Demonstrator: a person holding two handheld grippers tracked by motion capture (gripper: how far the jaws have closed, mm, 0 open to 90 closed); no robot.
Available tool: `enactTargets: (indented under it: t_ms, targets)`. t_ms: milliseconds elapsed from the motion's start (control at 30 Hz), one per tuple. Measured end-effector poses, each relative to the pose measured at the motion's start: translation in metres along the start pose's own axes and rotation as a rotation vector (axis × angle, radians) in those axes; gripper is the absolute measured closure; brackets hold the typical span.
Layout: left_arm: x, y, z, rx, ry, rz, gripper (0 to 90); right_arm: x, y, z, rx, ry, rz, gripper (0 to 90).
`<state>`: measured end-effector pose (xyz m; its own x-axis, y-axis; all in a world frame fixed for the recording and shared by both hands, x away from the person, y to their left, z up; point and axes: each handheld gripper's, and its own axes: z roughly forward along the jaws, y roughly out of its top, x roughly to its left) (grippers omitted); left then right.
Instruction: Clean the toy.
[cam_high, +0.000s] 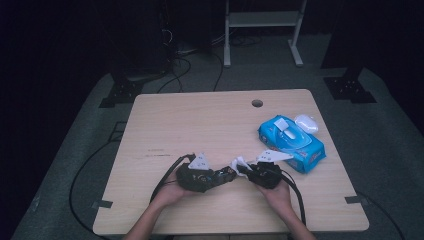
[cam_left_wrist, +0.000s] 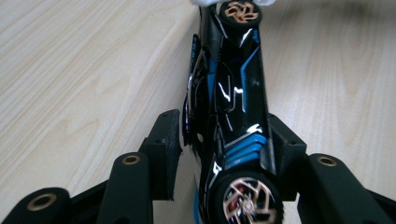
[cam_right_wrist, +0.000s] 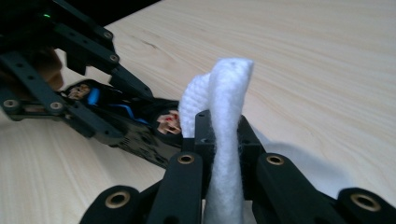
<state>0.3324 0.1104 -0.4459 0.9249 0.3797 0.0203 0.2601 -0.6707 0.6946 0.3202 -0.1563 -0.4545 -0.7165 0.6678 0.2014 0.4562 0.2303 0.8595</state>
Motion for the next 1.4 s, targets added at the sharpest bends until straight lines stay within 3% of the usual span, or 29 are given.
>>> enactTargets:
  t_ms: [133, 233, 333, 433, 567, 667, 733, 833, 933, 1067, 1200, 1400]
  targets:
    - [0.0, 0.0, 0.006, 0.03, 0.005, 0.005, 55.7, -0.001, 0.001, -0.004, -0.015, 0.003, 0.025, 83.3]
    - [-0.001, -0.001, 0.006, 0.026, 0.012, 0.024, 56.6, 0.0, 0.003, -0.005, -0.042, 0.038, 0.04, 83.2]
    - [0.0, -0.001, 0.006, 0.023, 0.001, 0.023, 56.7, -0.002, 0.0, -0.002, -0.034, 0.043, 0.032, 83.2]
    - [0.0, -0.001, 0.006, 0.025, 0.003, 0.022, 56.7, -0.008, -0.005, 0.0, -0.005, 0.028, 0.061, 83.2]
    - [0.0, 0.001, 0.006, 0.035, 0.007, 0.014, 56.3, -0.007, -0.002, -0.002, -0.019, 0.038, 0.056, 83.2]
    - [0.001, 0.006, 0.003, 0.025, -0.018, -0.015, 46.0, -0.007, 0.0, -0.005, -0.018, 0.022, 0.047, 83.2]
    - [-0.001, 0.012, 0.004, 0.032, -0.013, -0.002, 44.3, -0.01, 0.002, -0.009, -0.024, 0.012, 0.053, 83.2]
    - [-0.004, 0.019, 0.01, 0.073, 0.001, 0.02, 43.2, -0.012, 0.004, -0.013, -0.034, -0.002, 0.056, 83.2]
    - [-0.002, 0.028, 0.016, 0.094, -0.027, 0.001, 43.9, -0.014, 0.003, -0.014, -0.032, -0.005, 0.068, 83.2]
    - [-0.002, 0.041, 0.024, 0.158, -0.007, 0.027, 45.1, -0.019, 0.0, -0.012, 0.002, -0.023, 0.072, 83.2]
    - [-0.002, 0.052, 0.035, 0.256, 0.002, 0.043, 45.2, -0.023, -0.004, -0.008, 0.029, 0.021, 0.103, 83.2]
    - [-0.003, 0.055, 0.036, 0.282, -0.009, 0.055, 56.7, -0.022, -0.005, -0.002, 0.04, 0.058, 0.109, 83.2]
